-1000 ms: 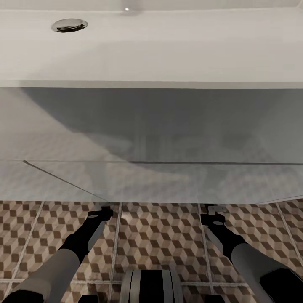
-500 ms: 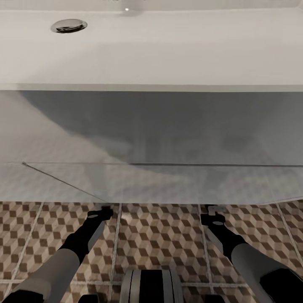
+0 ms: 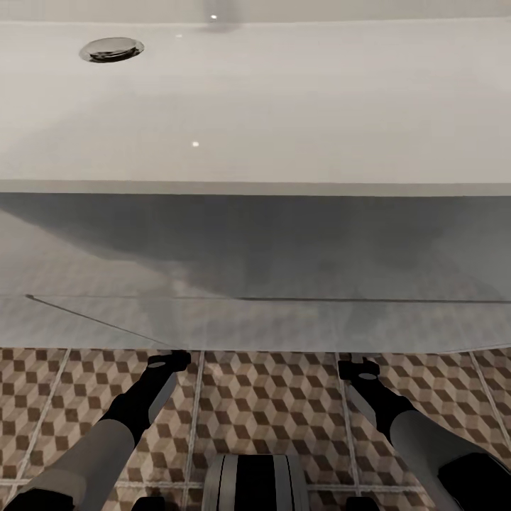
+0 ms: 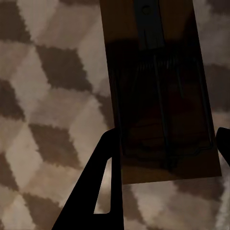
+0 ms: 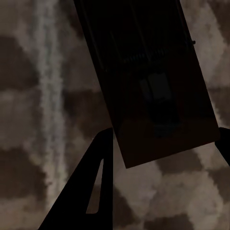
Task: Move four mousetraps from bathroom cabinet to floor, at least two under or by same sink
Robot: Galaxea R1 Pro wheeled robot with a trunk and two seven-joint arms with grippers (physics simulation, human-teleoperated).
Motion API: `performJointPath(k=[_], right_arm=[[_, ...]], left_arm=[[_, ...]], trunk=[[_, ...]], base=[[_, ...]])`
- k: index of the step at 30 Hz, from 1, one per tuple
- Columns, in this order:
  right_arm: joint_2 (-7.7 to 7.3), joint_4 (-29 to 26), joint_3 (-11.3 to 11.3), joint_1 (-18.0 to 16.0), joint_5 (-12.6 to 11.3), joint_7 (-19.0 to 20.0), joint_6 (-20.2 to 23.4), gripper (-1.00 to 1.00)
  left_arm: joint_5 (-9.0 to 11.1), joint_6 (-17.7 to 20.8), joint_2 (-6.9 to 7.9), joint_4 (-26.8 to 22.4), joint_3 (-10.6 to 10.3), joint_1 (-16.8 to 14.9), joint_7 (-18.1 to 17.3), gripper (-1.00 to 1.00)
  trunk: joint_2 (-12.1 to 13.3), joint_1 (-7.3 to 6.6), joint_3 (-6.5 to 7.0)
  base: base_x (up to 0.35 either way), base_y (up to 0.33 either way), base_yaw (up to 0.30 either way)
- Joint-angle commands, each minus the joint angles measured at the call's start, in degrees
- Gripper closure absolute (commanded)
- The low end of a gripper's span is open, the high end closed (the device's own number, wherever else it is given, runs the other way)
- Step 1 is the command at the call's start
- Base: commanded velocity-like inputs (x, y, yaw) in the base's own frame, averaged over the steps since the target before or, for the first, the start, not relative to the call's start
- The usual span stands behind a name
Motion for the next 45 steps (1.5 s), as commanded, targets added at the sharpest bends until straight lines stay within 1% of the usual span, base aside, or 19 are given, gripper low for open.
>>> performJointPath(k=[1, 13, 18, 22, 27, 34, 45], right_arm=[[-0.05, -0.1, 0.5, 0.0, -0.5, -0.3, 0.1, 1.00], [-0.05, -0.1, 0.5, 0.0, -0.5, -0.4, 0.1, 1.00], [-0.05, -0.1, 0.5, 0.0, -0.5, -0.3, 0.1, 1.00], [-0.05, -0.1, 0.5, 0.0, -0.5, -0.3, 0.1, 1.00], [-0.05, -0.1, 0.5, 0.0, -0.5, -0.4, 0.1, 1.00], [-0.05, -0.1, 0.5, 0.0, -0.5, -0.3, 0.2, 1.00], [-0.05, -0.1, 0.5, 0.0, -0.5, -0.3, 0.2, 1.00]], left_arm=[[0.6, 0.3, 0.08, -0.1, -0.5, 0.0, 0.6, 1.00], [0.9, 0.4, -0.05, -0.1, -0.5, 0.0, 0.7, 1.00], [1.1, 0.4, -0.57, -0.6, -0.5, 0.0, 0.7, 1.00], [0.8, 0.4, -1.72, -0.7, -0.5, 0.0, 0.8, 1.00], [0.6, 0.4, -2.39, -0.7, -0.5, 0.0, 0.8, 1.00], [0.4, 0.4, -2.55, -0.7, -0.5, 0.0, 0.8, 1.00], [0.5, 0.4, -2.50, -0.5, -0.6, 0.0, 0.8, 1.00]], trunk=[[0.0, -0.01, -0.03], [0.0, -0.01, -0.03], [0.0, -0.01, -0.03], [0.0, -0.01, -0.03], [0.0, -0.01, -0.03], [-0.1, 0.17, -1.58], [-0.1, 0.17, -1.58]], base=[[0.003, 0.000, 0.000], [0.000, 0.000, 0.000], [0.000, 0.000, 0.000], [0.000, 0.000, 0.000], [0.000, 0.000, 0.000], [0.000, 0.000, 0.000], [0.000, 0.000, 0.000]])
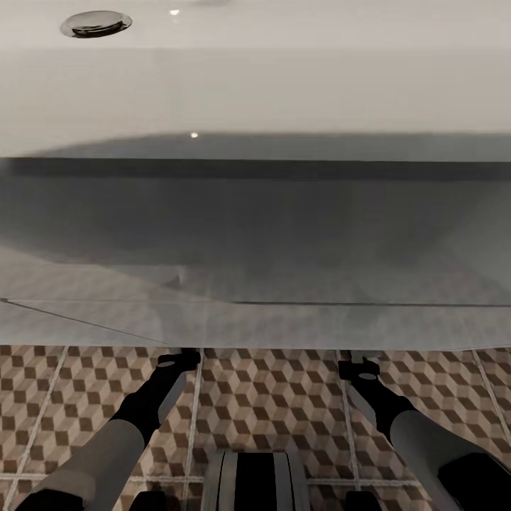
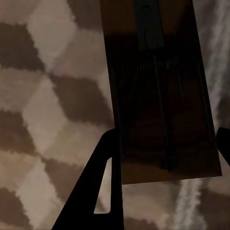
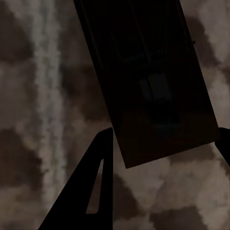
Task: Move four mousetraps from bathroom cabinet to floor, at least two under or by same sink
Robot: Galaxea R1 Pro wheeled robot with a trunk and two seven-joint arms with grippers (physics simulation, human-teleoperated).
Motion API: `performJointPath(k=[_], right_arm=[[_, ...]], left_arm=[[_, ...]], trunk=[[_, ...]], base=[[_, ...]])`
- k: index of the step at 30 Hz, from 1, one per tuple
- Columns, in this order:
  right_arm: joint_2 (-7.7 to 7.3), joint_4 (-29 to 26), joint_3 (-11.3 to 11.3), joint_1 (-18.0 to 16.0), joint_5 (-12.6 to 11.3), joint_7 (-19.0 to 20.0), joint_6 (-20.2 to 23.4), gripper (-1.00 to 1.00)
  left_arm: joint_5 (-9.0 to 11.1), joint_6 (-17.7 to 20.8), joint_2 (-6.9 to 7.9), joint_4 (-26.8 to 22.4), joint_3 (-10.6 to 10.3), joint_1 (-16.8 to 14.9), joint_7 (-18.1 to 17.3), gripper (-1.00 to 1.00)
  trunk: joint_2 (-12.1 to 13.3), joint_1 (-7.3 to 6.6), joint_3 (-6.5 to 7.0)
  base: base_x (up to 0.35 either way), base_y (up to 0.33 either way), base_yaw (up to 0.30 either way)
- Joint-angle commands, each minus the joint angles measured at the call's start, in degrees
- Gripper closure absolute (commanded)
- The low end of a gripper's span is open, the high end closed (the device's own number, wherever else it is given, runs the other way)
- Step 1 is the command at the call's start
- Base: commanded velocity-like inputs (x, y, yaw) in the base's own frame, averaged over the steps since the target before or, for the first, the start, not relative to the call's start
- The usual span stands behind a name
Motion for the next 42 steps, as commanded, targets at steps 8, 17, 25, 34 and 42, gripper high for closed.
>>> performJointPath(k=[8, 17, 25, 34, 42], right_arm=[[-0.05, -0.1, 0.5, 0.0, -0.5, -0.3, 0.1, 1.00], [-0.05, -0.1, 0.5, 0.0, -0.5, -0.3, 0.1, 1.00], [-0.05, -0.1, 0.5, 0.0, -0.5, -0.3, 0.1, 1.00], [-0.05, -0.1, 0.5, 0.0, -0.5, -0.3, 0.1, 1.00], [-0.05, -0.1, 0.5, 0.0, -0.5, -0.3, 0.2, 1.00]], left_arm=[[0.6, 0.2, 0.05, 0.3, -0.4, 0.0, 0.5, 1.00], [0.5, 0.1, 0.19, 0.5, -0.4, 0.0, 0.6, 1.00], [0.6, 0.1, 0.48, 0.6, -0.3, 0.0, 0.5, 1.00], [0.6, -1.8, 0.63, 1.1, -0.3, 0.0, 0.4, 1.00], [0.7, -3.3, 0.74, 2.3, -0.3, -0.4, 0.3, 1.00]], trunk=[[0.0, -0.01, -0.03], [0.0, -0.01, -0.03], [0.0, -0.01, -0.03], [0.0, -0.01, -0.03], [0.0, -0.01, -0.03]], base=[[0.000, 0.000, 0.000], [0.000, 0.000, 0.000], [0.000, 0.000, 0.000], [0.000, 0.000, 0.000], [0.000, 0.000, 0.000]])
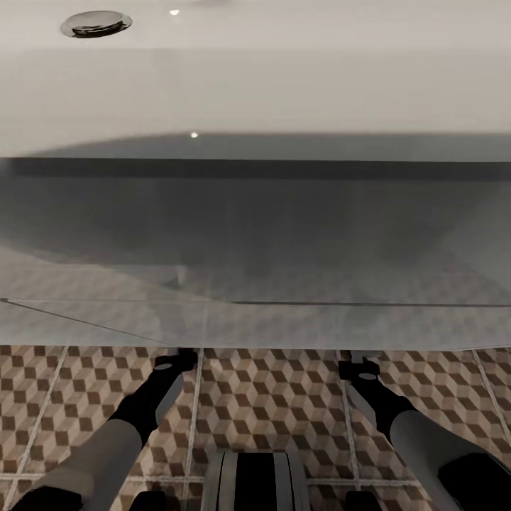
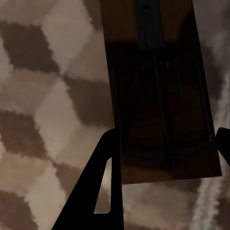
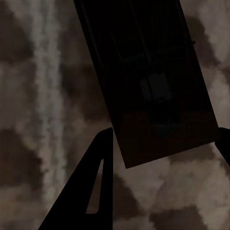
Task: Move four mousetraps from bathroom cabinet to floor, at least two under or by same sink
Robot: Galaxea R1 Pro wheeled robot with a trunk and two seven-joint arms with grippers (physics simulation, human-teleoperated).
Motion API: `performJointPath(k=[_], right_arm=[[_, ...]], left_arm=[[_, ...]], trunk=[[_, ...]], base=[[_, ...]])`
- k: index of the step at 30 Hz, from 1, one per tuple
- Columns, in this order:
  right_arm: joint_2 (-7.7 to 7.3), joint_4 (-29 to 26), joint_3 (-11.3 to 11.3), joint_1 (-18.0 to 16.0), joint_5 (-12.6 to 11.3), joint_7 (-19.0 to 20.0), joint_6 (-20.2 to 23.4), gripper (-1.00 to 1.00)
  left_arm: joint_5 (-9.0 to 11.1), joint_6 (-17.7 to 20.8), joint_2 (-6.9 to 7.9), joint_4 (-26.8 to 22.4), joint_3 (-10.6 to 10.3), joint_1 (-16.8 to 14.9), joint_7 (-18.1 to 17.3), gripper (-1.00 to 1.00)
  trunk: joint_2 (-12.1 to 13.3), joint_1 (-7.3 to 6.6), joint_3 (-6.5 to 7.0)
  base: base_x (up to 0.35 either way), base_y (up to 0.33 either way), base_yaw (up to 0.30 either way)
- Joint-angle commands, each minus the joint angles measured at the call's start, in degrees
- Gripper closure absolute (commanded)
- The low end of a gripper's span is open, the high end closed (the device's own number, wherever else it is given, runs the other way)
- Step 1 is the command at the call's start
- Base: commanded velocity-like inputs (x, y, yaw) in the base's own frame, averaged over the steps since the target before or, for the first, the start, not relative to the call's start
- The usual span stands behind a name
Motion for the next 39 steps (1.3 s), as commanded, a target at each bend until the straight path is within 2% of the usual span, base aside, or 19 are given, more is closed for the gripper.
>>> performJointPath(k=[1, 7, 13, 33, 39], right_arm=[[-0.05, -0.1, 0.5, 0.0, -0.6, -0.3, 0.2, 1.00], [-0.05, -0.1, 0.5, 0.0, -0.5, -0.3, 0.2, 1.00], [-0.05, -0.1, 0.5, 0.0, -0.6, -0.3, 0.2, 1.00], [-0.05, -0.1, 0.5, 0.0, -0.5, -0.3, 0.2, 1.00], [-0.05, -0.1, 0.6, 0.0, -0.5, -0.3, 0.4, 1.00]], left_arm=[[0.6, 0.2, 0.08, 0.1, -0.4, -0.2, 0.5, 1.00], [0.9, 0.1, 0.05, 4.9, -0.4, -4.1, 0.3, 1.00], [1.0, 0.1, 0.00, 8.1, -0.4, -6.0, 0.1, 1.00], [1.1, -0.2, 0.08, 11.4, -0.4, -6.4, 0.0, 1.00], [1.2, -1.6, 0.05, 11.9, -0.3, -6.4, 0.0, 1.00]], trunk=[[0.0, -0.01, -0.03], [0.0, -0.01, -0.03], [0.0, -0.01, -0.03], [0.0, -0.01, -0.03], [0.0, -0.01, -0.03]], base=[[0.000, 0.000, 0.000], [0.000, 0.000, 0.000], [0.000, 0.000, 0.000], [0.000, 0.000, 0.000], [0.000, 0.000, 0.000]])
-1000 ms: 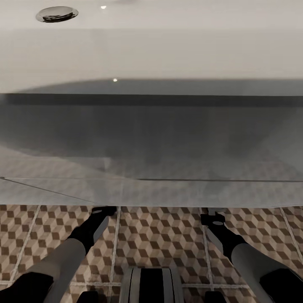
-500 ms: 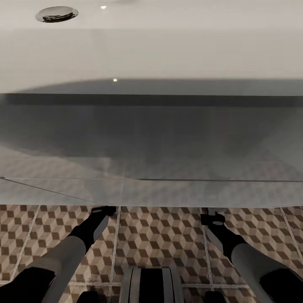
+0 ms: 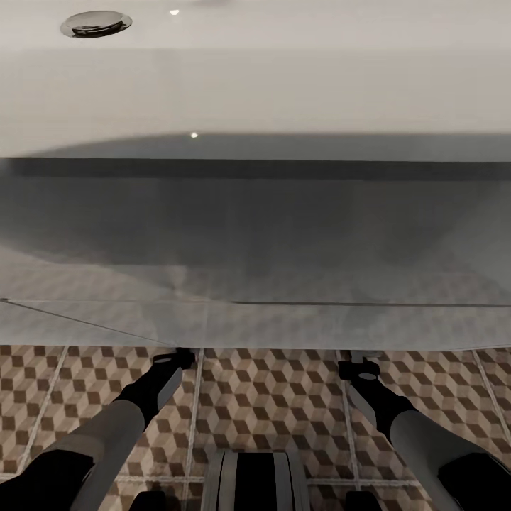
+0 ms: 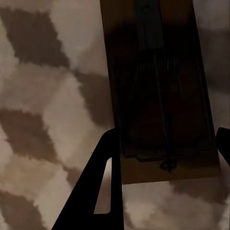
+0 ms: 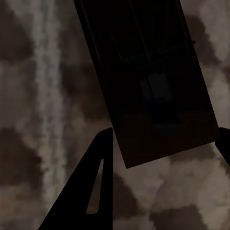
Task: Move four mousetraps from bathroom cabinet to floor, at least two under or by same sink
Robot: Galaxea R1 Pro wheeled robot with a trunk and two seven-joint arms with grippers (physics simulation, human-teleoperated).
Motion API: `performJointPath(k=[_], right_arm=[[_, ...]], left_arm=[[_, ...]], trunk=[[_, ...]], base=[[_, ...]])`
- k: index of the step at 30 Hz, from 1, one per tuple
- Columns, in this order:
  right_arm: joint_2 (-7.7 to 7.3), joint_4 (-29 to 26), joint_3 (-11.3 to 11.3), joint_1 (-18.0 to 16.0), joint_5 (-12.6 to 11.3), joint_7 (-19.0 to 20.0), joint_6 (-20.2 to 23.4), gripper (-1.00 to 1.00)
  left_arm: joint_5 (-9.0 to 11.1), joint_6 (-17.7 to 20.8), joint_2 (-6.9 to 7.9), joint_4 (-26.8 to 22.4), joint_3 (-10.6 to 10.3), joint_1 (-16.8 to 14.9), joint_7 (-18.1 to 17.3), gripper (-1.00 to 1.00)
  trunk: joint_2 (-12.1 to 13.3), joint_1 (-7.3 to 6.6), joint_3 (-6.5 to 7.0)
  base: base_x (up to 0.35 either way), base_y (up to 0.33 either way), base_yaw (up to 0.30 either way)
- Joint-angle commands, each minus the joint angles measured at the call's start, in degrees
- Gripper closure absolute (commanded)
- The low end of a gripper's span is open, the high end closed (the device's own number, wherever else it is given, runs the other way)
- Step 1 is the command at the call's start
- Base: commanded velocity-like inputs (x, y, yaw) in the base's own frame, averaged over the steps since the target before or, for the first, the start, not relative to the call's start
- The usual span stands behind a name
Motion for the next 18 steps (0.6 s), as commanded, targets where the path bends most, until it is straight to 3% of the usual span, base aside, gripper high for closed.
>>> performJointPath(k=[1, 14, 15, 18], right_arm=[[-0.05, -0.1, 0.5, 0.0, -0.5, -0.3, 0.2, 1.00], [-0.05, -0.1, 0.5, 0.0, -0.6, -0.3, 0.3, 1.00], [-0.05, -0.1, 0.5, 0.0, -0.6, -0.3, 0.3, -1.00], [-0.05, -0.1, 0.5, 0.0, -0.6, -0.3, 0.4, -1.00]], left_arm=[[0.5, 0.0, 0.05, -0.1, -0.5, 0.0, 0.5, 1.00], [0.6, -0.6, 0.07, 0.1, -0.5, 0.0, 0.5, 1.00], [0.6, -0.6, 0.07, 0.1, -0.5, 0.0, 0.5, 1.00], [0.6, -0.6, 0.07, 0.1, -0.5, 0.0, 0.5, 1.00]], trunk=[[0.0, -0.01, -0.03], [0.0, -0.01, -0.03], [0.0, -0.01, -0.03], [0.0, -0.01, -0.03]], base=[[0.000, 0.000, 0.000], [0.000, 0.000, 0.000], [0.000, 0.000, 0.000], [0.000, 0.000, 0.000]])
